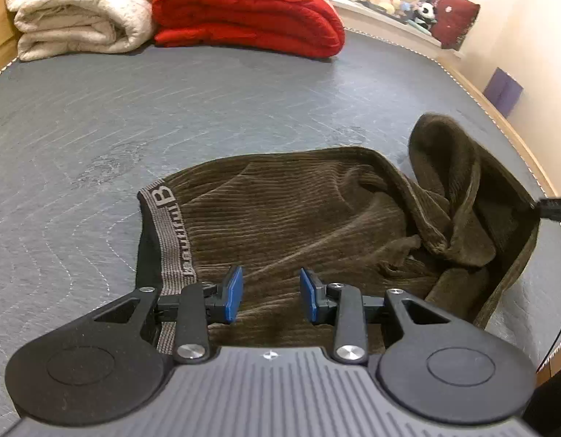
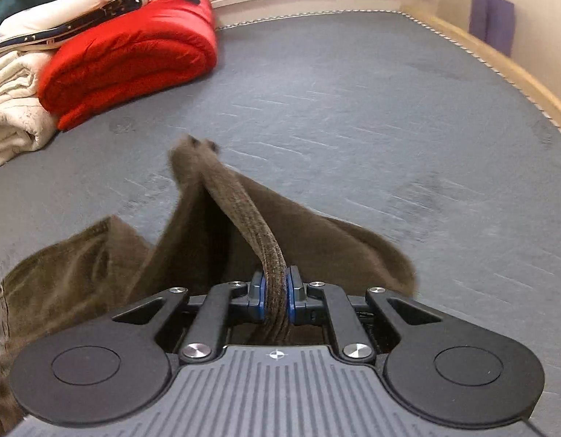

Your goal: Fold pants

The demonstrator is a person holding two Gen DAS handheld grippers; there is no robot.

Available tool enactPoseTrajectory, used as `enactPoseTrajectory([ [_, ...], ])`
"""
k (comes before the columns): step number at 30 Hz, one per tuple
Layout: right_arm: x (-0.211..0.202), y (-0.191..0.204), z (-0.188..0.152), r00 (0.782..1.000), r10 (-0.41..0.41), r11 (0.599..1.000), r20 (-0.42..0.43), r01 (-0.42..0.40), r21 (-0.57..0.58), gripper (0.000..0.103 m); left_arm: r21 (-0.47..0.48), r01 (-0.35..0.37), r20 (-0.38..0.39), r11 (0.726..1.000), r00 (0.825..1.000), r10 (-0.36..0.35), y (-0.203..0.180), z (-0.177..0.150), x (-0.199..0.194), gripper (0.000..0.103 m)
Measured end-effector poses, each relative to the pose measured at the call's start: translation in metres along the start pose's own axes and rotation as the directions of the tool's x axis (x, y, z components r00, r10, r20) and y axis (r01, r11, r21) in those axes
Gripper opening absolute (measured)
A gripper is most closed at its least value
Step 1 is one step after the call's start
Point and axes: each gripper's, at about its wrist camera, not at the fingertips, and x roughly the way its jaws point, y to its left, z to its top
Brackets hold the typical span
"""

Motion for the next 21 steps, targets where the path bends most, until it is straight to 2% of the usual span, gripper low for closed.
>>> enactPoseTrajectory([
  [4, -0.028, -0.043, -0.026, 1.0, 0.003, 1.0, -0.031, -0.004, -0.029, 0.01, 0.026, 0.014, -0.008, 1.0, 1.0, -0.014, -0.009, -0.004, -0.001, 0.039],
  [7, -0.046, -0.079, -0.057, 0.994, 0.024, 0.998, -0.105, -0.029, -0.047, 0.01, 0.053, 0.021, -0.015, 0.998, 1.0, -0.021, -0.016, -0.005, -0.001, 0.039],
  [10, -0.055, -0.109, -0.09, 0.972, 0.046, 0.997, -0.232, -0.058, -0.047, 0.01, 0.059, 0.044, -0.011, 0.997, 0.999, -0.043, -0.02, -0.006, -0.004, 0.044],
  [12, -0.058, -0.121, -0.101, 0.959, 0.053, 0.997, -0.279, -0.064, -0.033, 0.012, 0.062, 0.051, -0.011, 0.997, 0.999, -0.05, -0.024, -0.006, -0.003, 0.049],
  [14, -0.066, -0.131, -0.1, 0.97, 0.044, 0.999, -0.24, -0.045, 0.004, 0.023, 0.068, 0.045, -0.015, 0.997, 0.999, -0.044, -0.027, -0.005, 0.001, 0.051],
  [15, -0.07, -0.136, -0.096, 0.977, 0.061, 0.998, -0.206, -0.053, 0.043, 0.034, 0.068, 0.039, -0.02, 0.997, 0.999, -0.037, -0.028, -0.005, 0.004, 0.052],
  [16, -0.073, -0.139, -0.091, 0.982, 0.073, 0.995, -0.173, -0.06, 0.079, 0.038, 0.07, 0.034, -0.027, 0.997, 0.999, -0.032, -0.029, -0.005, 0.007, 0.053],
  [19, -0.076, -0.144, -0.076, 0.994, 0.082, 0.987, -0.079, -0.071, 0.143, 0.04, 0.076, 0.024, -0.042, 0.997, 0.999, -0.021, -0.032, -0.005, 0.013, 0.053],
  [21, -0.075, -0.133, -0.068, 0.997, 0.069, 0.992, -0.026, -0.066, 0.105, 0.04, 0.085, 0.019, -0.046, 0.996, 0.999, -0.015, -0.035, -0.005, 0.016, 0.055],
])
